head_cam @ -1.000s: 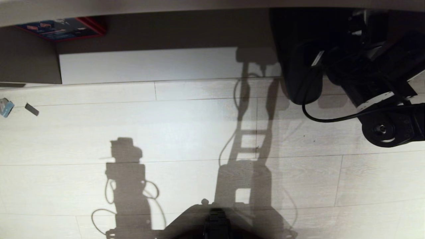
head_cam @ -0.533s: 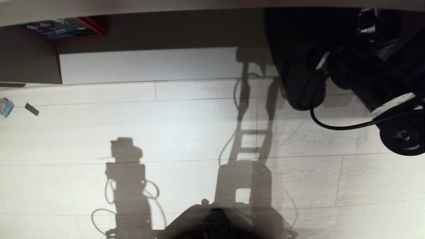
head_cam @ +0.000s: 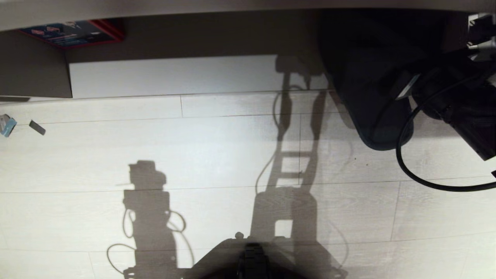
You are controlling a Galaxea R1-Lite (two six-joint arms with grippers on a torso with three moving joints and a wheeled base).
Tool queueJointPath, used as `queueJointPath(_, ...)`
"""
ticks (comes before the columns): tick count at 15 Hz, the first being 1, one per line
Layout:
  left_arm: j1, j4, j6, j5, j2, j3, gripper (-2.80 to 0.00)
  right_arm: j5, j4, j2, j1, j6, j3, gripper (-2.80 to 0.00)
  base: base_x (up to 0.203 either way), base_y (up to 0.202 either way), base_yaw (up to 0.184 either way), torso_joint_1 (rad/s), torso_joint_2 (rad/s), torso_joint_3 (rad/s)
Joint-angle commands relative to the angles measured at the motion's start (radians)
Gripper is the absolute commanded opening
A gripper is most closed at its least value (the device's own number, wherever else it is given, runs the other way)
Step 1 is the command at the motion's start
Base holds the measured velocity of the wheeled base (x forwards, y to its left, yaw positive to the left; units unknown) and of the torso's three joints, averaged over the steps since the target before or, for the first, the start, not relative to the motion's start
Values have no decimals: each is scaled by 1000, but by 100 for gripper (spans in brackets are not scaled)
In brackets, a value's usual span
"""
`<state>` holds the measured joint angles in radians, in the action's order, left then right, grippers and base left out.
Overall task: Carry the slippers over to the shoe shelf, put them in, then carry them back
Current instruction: Pick up the slippers in the shoe cabinet, then place the slippers on the floor
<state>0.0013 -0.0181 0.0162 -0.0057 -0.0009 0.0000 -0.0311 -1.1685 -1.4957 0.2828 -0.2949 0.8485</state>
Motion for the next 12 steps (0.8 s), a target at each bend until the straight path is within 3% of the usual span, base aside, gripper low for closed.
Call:
queueJointPath(1, 0, 0, 1, 0, 1, 8, -280, -3, 7, 92, 7, -3, -61, -280, 0, 0, 0, 0, 0, 0)
queueJointPath(12, 0, 0, 1, 0, 1, 8, -280, -16, 77, 266, 22, -4, -291, -280, 0, 0, 0, 0, 0, 0)
